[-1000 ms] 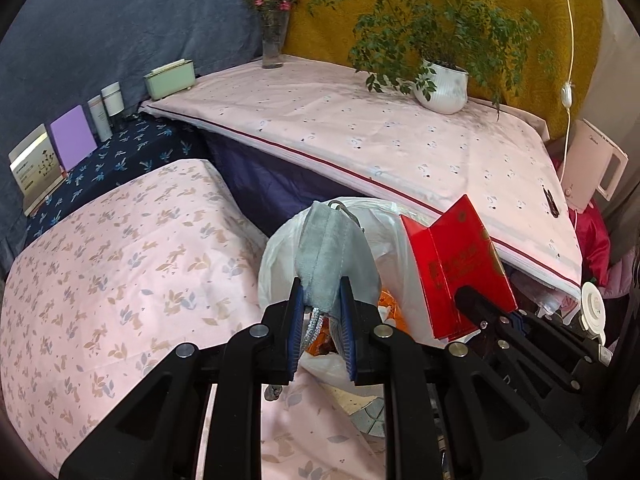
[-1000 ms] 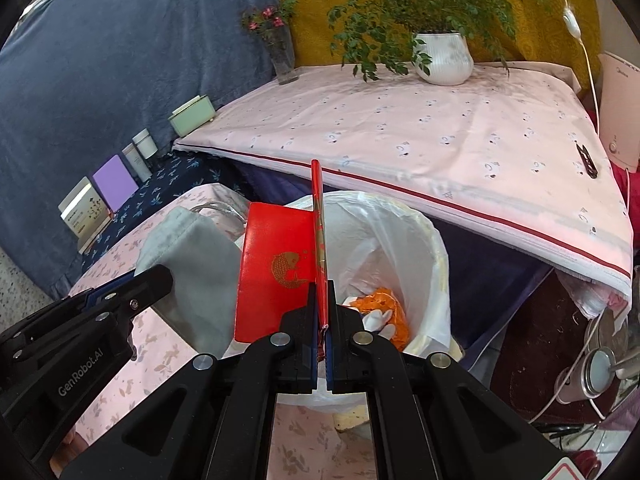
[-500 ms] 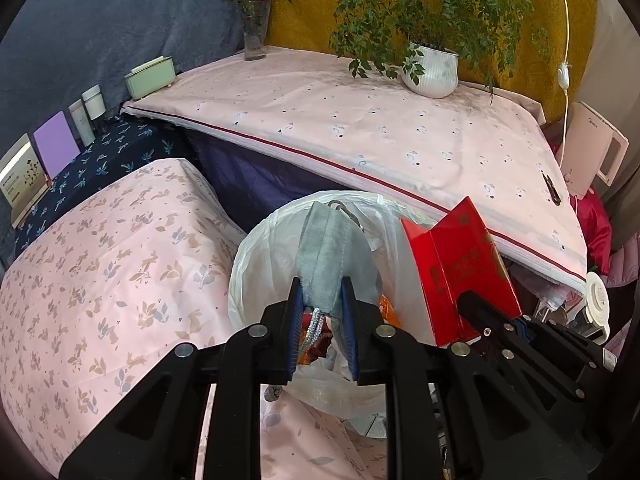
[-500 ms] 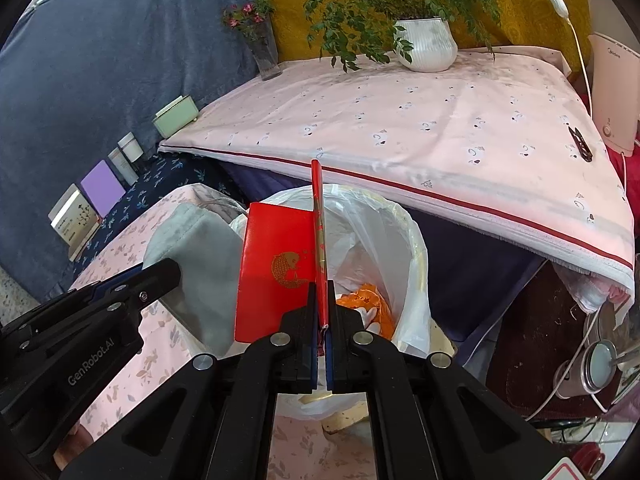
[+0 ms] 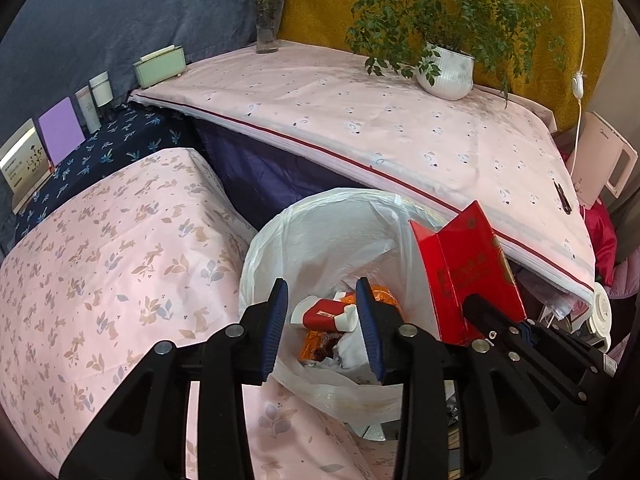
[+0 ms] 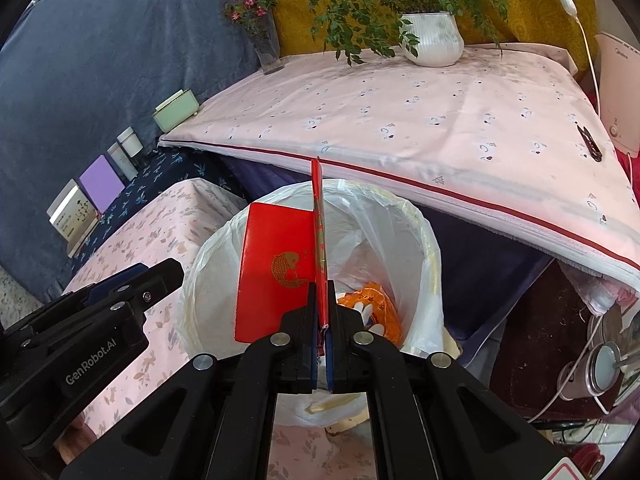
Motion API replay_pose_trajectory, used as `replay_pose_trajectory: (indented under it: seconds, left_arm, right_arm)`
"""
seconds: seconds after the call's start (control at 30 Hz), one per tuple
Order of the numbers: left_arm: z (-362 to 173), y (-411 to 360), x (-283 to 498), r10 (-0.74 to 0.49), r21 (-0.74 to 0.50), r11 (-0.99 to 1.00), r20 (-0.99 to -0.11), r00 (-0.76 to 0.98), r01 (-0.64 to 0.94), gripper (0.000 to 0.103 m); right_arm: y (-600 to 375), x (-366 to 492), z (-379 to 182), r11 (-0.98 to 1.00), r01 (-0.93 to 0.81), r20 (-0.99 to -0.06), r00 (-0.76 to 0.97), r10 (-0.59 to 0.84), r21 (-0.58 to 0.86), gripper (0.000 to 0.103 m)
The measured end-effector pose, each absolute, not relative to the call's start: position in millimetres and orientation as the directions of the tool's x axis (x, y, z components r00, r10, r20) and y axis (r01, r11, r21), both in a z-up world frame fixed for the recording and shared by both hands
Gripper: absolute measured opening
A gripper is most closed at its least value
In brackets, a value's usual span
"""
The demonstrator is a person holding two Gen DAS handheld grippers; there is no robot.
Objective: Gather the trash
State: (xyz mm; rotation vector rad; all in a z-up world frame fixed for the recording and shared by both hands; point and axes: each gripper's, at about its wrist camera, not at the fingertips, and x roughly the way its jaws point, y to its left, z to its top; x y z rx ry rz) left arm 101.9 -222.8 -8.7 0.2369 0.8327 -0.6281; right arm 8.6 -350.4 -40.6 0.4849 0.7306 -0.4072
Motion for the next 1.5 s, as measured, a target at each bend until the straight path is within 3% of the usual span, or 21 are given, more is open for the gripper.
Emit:
replay_pose_trajectory:
  seconds: [0.17, 0.47, 0.77, 1.03, 1.5]
  left_arm:
    - [-8, -214, 106, -0.417, -0.049, 0.809, -0.749, 0.514, 0.585, 0.039]
    - [-7, -198, 111, -0.408, -0.059, 0.828, -0.746, 0.526, 0.558, 0.041]
    - [-6, -184, 112, -0.4, -0.063, 0.84, -0.743, 0.536, 0.538, 0.041]
    - [1, -169, 104, -0.396, -0.064, 0.849, -0.734, 0.552, 0.524, 0.041]
    - [9, -136, 84, -0.379, -0.058, 0.869, -0.716, 0.586, 0.492, 0.053]
  right_arm:
    - [-345, 16, -40, 0.824, 0.498, -0.713, 0.679, -0.176, 0.271, 0.004]
    - [-333, 26, -35, 0.838, 0.482, -0.708, 0.684, -0.176, 0.257, 0.016]
    - [-322, 29, -27, 0.853, 0.464, -0.701, 0.69, -0.179, 0.238, 0.019]
    - [-304, 23, -13, 0.877, 0.444, -0.686, 0.697, -0.21, 0.183, 0.039]
    - [-276, 1, -4, 0.9, 0.422, -0.682, 0.691, -0.238, 0.113, 0.055]
